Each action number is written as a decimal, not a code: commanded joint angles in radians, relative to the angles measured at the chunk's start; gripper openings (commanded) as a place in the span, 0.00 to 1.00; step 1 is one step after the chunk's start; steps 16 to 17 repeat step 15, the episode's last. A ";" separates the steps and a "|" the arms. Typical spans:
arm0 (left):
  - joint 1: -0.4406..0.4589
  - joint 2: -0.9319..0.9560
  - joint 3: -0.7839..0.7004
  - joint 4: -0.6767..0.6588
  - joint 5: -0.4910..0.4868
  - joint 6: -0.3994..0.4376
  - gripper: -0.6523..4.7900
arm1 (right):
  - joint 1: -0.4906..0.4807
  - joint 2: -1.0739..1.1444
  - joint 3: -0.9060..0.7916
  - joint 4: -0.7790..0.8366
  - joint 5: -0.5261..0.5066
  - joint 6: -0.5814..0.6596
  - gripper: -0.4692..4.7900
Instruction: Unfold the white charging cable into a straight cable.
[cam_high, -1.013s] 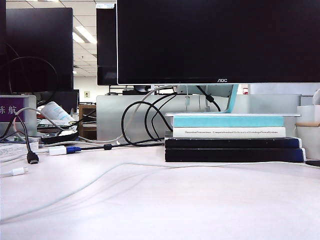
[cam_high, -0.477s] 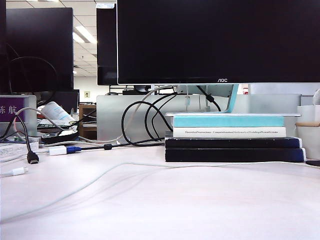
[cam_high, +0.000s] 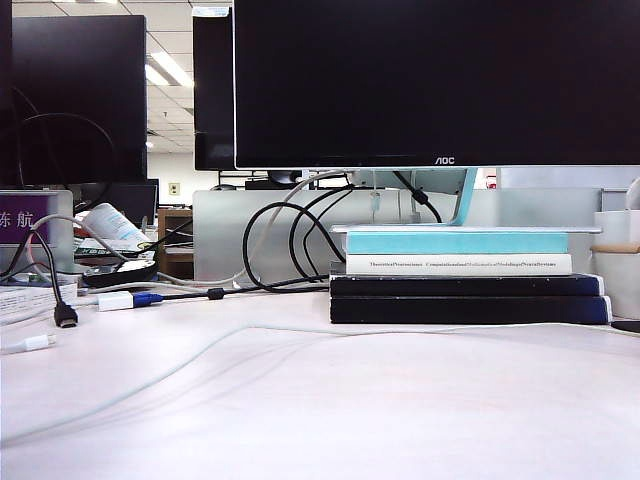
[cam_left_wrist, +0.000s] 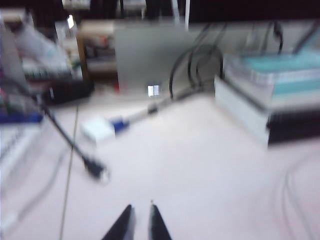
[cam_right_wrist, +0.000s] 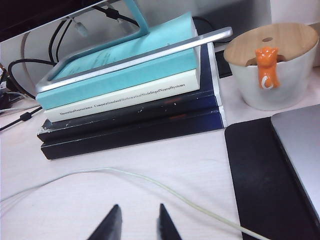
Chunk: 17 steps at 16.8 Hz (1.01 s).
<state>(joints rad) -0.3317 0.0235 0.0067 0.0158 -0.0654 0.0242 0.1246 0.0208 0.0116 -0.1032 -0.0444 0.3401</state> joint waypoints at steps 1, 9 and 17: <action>0.001 0.000 0.000 -0.013 -0.002 -0.006 0.22 | 0.002 -0.001 -0.006 0.019 -0.003 0.003 0.28; 0.000 0.000 0.000 -0.141 0.001 -0.006 0.22 | 0.000 -0.001 -0.006 0.018 0.000 0.003 0.28; 0.000 0.000 0.000 -0.142 0.001 -0.006 0.22 | -0.002 -0.001 -0.006 -0.005 0.047 -0.247 0.28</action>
